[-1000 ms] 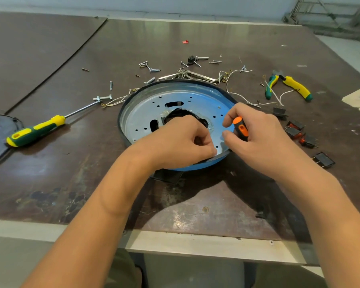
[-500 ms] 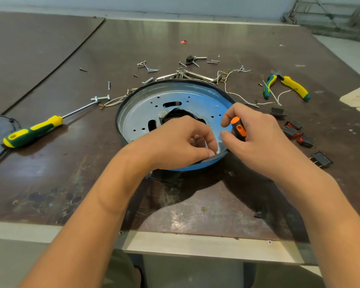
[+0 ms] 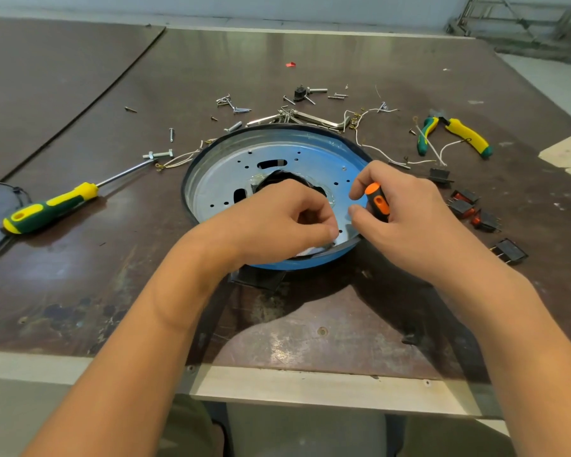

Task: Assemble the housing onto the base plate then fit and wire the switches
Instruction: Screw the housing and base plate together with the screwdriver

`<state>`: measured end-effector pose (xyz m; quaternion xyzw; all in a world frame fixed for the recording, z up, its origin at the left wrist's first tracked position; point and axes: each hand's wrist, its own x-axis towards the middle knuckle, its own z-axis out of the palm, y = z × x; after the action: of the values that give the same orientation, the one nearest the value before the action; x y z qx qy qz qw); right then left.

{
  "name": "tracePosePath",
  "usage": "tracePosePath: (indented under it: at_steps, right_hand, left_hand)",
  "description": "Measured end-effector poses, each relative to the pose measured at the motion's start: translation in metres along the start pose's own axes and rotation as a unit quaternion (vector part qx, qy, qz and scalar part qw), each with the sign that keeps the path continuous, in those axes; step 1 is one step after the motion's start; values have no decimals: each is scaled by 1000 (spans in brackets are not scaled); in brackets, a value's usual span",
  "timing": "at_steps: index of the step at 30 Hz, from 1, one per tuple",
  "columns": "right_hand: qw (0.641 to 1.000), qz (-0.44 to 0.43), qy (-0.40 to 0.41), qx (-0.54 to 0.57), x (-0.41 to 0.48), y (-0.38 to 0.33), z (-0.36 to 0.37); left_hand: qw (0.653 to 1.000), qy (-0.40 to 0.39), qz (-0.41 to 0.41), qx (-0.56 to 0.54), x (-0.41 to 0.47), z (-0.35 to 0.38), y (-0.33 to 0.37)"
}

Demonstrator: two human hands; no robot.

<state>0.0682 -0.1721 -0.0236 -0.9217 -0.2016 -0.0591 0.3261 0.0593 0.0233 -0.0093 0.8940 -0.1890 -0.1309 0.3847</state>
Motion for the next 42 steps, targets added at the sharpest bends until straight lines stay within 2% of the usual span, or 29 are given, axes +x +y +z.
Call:
tracePosePath:
  at_steps: [13, 19, 25, 36, 42]
  right_hand:
    - [1000, 2, 4, 0, -1, -1, 0]
    - [1000, -2, 7, -1, -1, -1, 0]
    - [1000, 4, 2, -6, -1, 0, -1]
    - [1000, 3, 3, -2, -1, 0, -2]
    - [1000, 2, 5, 3, -1, 0, -1]
  left_hand:
    - [1000, -3, -1, 27, 2, 5, 4]
    - [998, -53, -11, 20, 2, 0, 3]
    - [1000, -1, -5, 1, 2, 3, 0]
    - [998, -42, 14, 44, 3, 1, 3]
    - [1000, 25, -10, 11, 5, 4, -1]
